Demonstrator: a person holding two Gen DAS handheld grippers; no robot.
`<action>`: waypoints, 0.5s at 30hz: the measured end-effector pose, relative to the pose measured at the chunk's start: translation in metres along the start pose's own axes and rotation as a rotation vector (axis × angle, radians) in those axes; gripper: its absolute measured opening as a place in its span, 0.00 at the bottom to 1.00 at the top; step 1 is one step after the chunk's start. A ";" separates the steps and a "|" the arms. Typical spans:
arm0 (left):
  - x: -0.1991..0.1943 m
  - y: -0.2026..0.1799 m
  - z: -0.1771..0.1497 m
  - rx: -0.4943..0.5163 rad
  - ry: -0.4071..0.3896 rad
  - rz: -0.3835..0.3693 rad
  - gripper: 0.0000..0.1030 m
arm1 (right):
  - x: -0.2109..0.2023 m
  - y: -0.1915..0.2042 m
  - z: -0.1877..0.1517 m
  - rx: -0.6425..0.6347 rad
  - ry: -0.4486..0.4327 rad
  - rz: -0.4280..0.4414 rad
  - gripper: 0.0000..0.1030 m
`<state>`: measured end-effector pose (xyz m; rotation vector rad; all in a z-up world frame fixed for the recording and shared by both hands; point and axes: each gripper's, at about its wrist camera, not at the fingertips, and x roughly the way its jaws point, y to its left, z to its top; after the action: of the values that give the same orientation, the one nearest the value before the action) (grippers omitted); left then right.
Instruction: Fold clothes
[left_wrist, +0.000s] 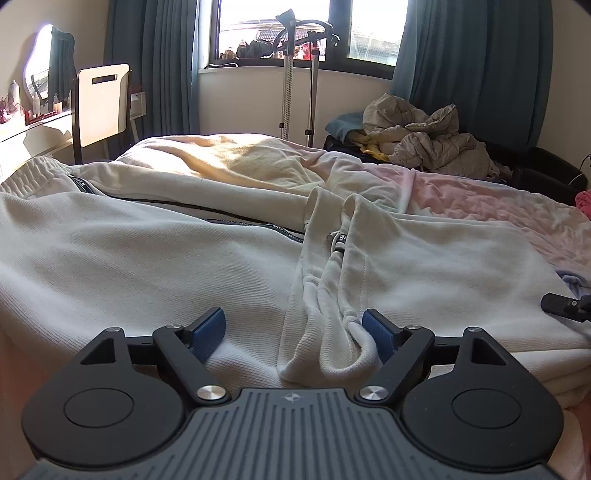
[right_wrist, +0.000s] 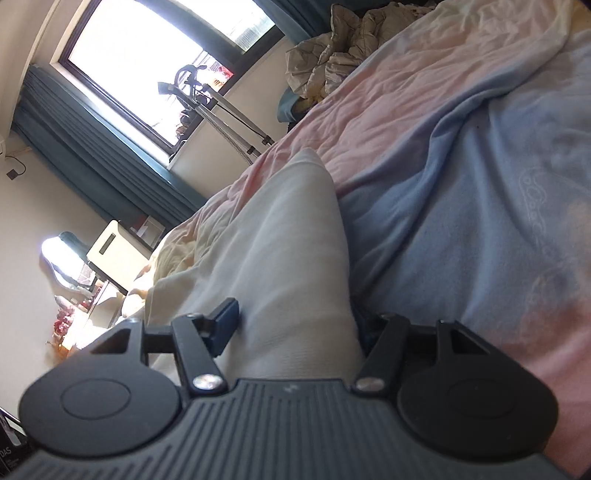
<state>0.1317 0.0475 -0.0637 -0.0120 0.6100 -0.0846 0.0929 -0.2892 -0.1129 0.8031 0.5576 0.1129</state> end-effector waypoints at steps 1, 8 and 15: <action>0.000 0.000 0.000 0.000 0.000 -0.001 0.82 | 0.001 0.000 0.000 0.000 0.001 -0.003 0.61; 0.001 0.000 -0.001 -0.007 0.002 0.007 0.83 | -0.009 0.012 0.009 0.015 -0.069 0.119 0.63; 0.001 -0.001 0.000 -0.008 0.003 0.006 0.83 | -0.002 -0.002 0.014 0.104 -0.006 0.104 0.64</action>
<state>0.1323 0.0464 -0.0648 -0.0173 0.6132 -0.0765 0.0985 -0.3003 -0.1052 0.9334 0.5195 0.1778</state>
